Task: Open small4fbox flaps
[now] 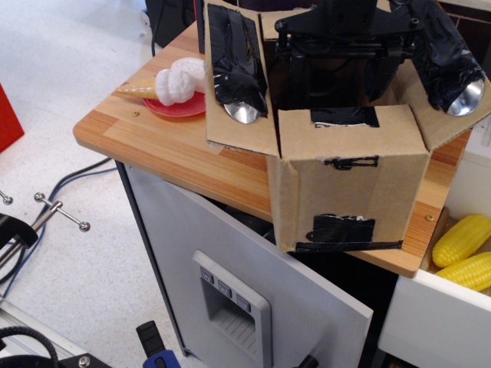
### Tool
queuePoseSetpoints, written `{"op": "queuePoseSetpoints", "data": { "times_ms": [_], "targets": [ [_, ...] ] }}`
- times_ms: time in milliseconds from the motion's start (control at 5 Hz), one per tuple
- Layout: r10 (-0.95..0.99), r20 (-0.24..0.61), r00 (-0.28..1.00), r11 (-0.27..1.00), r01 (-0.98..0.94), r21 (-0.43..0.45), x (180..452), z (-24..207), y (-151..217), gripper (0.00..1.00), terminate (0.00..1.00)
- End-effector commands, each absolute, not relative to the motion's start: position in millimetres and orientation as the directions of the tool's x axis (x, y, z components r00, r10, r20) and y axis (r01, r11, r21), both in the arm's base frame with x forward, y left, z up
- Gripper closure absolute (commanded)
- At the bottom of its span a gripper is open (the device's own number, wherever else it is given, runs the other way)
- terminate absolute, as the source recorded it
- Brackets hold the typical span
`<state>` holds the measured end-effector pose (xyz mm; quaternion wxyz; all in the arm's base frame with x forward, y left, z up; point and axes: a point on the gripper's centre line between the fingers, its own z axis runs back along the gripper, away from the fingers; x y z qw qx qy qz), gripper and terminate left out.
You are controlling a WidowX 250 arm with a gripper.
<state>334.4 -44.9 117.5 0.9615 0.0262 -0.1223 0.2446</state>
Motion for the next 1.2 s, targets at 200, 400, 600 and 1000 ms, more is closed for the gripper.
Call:
{"op": "queuePoseSetpoints", "data": {
  "times_ms": [200, 400, 600, 1000],
  "targets": [
    [0.492, 0.224, 0.842, 0.865, -0.501, -0.017, 336.0, 113.8, -41.5, 0.00, 0.00],
    [0.515, 0.217, 0.830, 0.852, -0.523, -0.022, 334.8, 111.3, -42.7, 0.00, 0.00],
    [0.513, 0.212, 0.832, 0.854, -0.519, -0.033, 330.6, 111.5, -46.8, 0.00, 0.00],
    [0.470, 0.196, 0.861, 0.881, -0.472, -0.036, 318.6, 123.4, -63.8, 0.00, 0.00]
  ]
}}
